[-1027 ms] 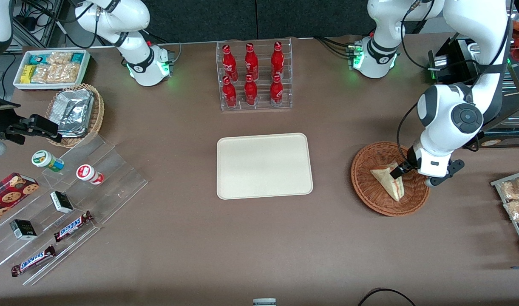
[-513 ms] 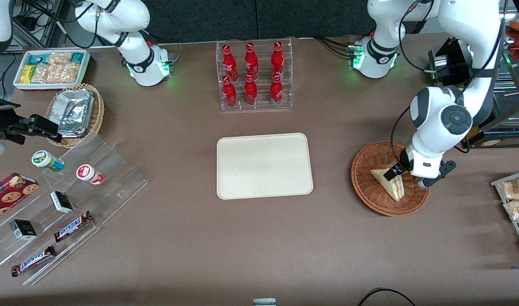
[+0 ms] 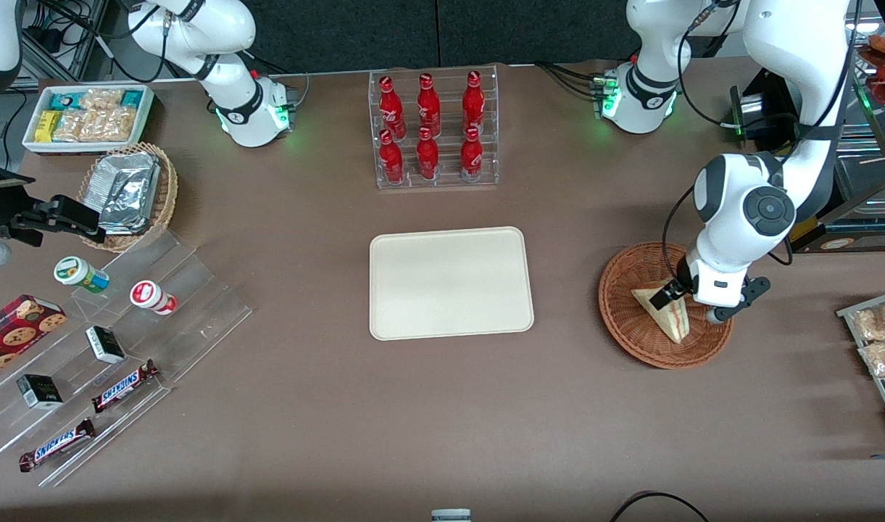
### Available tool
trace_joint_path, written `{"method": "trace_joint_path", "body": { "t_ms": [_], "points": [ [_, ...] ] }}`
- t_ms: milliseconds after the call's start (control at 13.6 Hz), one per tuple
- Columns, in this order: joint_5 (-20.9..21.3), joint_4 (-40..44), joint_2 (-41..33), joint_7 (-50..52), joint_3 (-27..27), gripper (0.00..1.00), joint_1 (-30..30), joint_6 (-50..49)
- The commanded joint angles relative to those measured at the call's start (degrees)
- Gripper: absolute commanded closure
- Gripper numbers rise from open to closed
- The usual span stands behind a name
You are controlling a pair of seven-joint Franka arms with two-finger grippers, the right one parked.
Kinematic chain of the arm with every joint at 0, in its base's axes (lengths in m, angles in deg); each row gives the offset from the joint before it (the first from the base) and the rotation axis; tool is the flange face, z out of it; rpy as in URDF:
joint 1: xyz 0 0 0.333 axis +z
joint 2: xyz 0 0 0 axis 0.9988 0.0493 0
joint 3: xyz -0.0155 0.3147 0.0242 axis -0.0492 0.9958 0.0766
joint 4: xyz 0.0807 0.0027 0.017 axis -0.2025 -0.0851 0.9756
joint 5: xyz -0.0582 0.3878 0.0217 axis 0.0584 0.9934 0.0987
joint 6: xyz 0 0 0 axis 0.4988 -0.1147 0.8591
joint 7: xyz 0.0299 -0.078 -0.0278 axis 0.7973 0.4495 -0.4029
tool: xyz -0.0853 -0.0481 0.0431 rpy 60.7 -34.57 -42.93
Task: Place sandwich from basket to tray
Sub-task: 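Lower the open left gripper around the sandwich and close on it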
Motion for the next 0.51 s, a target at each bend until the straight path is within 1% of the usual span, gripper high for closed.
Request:
{"method": "trace_joint_path", "body": {
  "t_ms": [0,440],
  "points": [
    [1.2,-0.6,0.2,1.4,0.1,0.00,0.2,1.6],
    [1.2,-0.6,1.4,1.4,0.1,0.00,-0.1,2.1]
  ]
}}
